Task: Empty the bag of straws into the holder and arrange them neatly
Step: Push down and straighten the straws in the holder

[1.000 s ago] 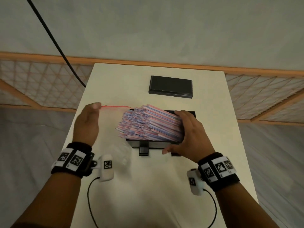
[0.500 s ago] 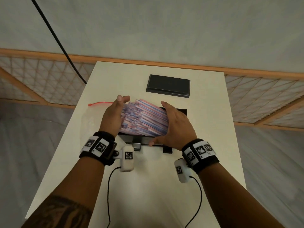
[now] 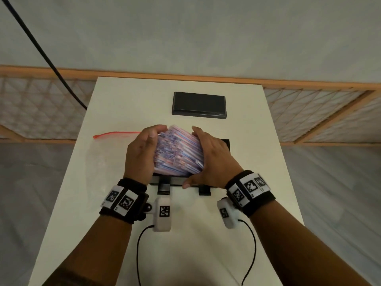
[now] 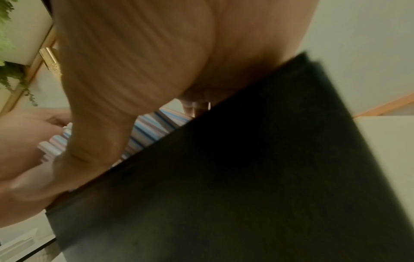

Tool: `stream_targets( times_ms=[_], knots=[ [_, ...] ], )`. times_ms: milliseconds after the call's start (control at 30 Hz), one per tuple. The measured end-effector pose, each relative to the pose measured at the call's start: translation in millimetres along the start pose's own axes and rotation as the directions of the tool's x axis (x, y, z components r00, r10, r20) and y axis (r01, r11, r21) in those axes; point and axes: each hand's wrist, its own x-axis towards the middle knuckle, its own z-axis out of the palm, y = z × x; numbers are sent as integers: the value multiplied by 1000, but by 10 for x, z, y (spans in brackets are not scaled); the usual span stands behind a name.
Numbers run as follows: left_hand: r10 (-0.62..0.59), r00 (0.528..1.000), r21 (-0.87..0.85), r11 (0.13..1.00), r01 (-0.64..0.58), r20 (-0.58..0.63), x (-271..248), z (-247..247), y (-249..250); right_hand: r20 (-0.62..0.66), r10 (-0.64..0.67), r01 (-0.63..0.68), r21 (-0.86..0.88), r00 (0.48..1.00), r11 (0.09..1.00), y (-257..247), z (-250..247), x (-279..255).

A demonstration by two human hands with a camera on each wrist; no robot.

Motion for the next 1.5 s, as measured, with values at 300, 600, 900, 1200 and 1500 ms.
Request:
stream_targets(
  times_ms=[300, 600, 900, 1200, 1500],
  knots=[
    [-4, 999, -50, 999, 3, -37, 1, 4, -7, 3, -109, 105, 225, 994, 969, -77, 107, 202],
    [-1, 1000, 26, 1000, 1, -20, -16, 2, 14, 187, -62, 31, 164, 980, 986, -71, -45, 209],
    [33, 982, 92, 996, -16, -184, -2, 36, -54, 328, -18, -36, 157, 944, 987, 18, -78, 276],
    [-71, 973, 168, 980, 109, -219, -27, 108, -15, 379, -30, -35, 164, 925, 986, 22, -142, 289],
    [-153, 988, 80, 985, 154, -12, -36, -15, 23, 371, -14, -21, 90, 929, 996, -69, -147, 295]
  ],
)
